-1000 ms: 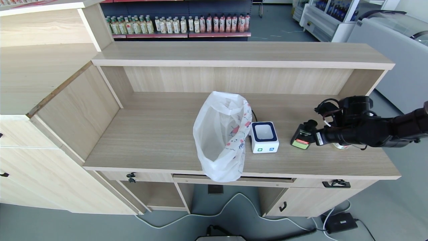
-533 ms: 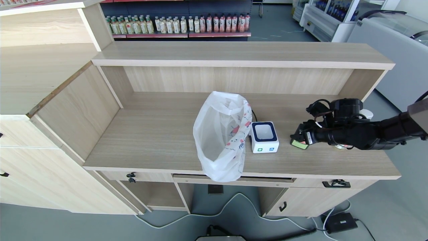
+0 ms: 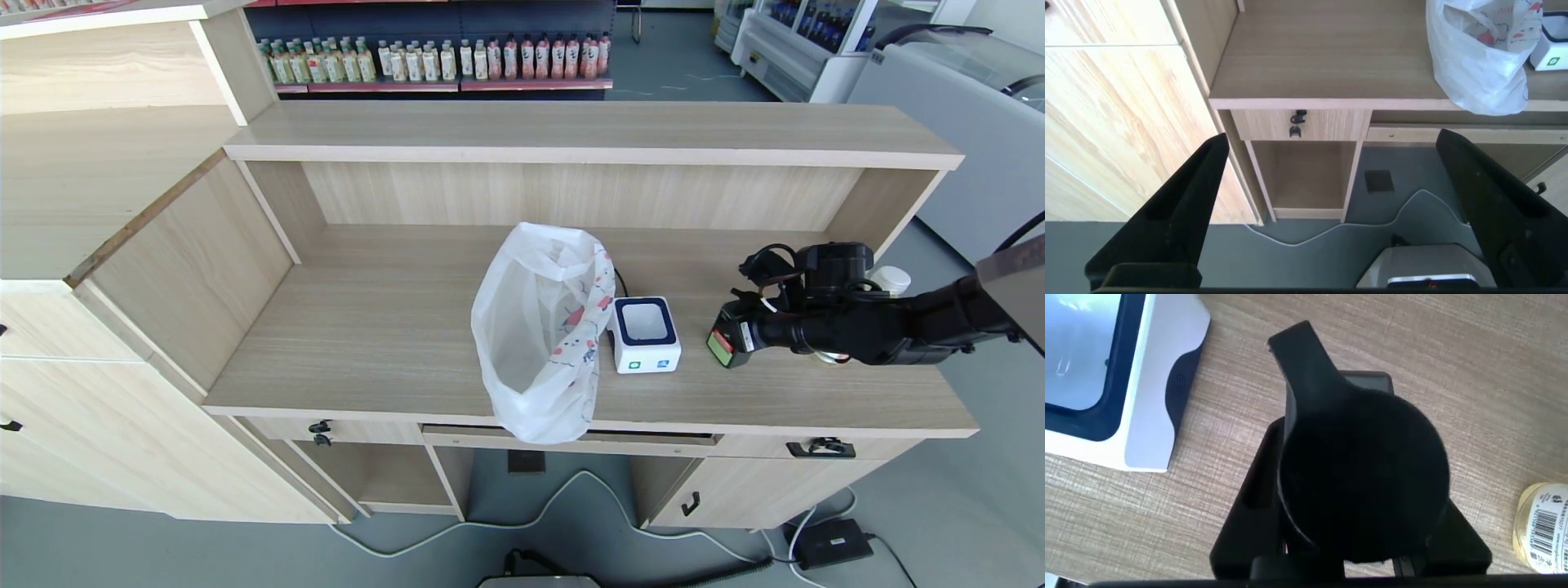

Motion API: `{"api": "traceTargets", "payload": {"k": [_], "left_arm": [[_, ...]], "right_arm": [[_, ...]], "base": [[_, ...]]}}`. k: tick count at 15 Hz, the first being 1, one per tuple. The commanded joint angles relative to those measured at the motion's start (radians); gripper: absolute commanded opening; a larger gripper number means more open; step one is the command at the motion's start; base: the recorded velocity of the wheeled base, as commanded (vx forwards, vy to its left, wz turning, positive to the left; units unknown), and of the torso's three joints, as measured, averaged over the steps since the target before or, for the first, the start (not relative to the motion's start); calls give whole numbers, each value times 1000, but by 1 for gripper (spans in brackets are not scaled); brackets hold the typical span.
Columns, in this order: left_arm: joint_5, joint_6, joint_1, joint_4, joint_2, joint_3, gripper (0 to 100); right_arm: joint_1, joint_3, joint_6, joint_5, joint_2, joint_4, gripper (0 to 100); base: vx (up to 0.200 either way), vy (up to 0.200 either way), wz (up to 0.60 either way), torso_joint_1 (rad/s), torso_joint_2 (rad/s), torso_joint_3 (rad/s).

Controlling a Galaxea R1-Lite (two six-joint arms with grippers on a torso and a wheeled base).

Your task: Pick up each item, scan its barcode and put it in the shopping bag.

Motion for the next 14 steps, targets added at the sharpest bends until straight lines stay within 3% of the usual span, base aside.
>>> {"api": "traceTargets", "payload": {"k": [1, 7, 11, 14], "left_arm": [[0, 0, 0, -1, 0, -1, 100], [0, 0, 0, -1, 0, 1, 100], [0, 0, 0, -1, 0, 1, 100], [0, 0, 0, -1, 0, 1, 100]], "right_arm": [[1, -10, -3, 1, 4, 0, 0], [-20, 76, -67, -6, -140, 12, 0], [-134, 375, -308, 3, -634, -2, 0], [-128, 529, -653, 54, -881, -34, 0]], "base": [[0, 0, 0, 0, 0, 0], [0, 0, 0, 0, 0, 0], [0, 0, 0, 0, 0, 0], [0, 0, 0, 0, 0, 0]]}}
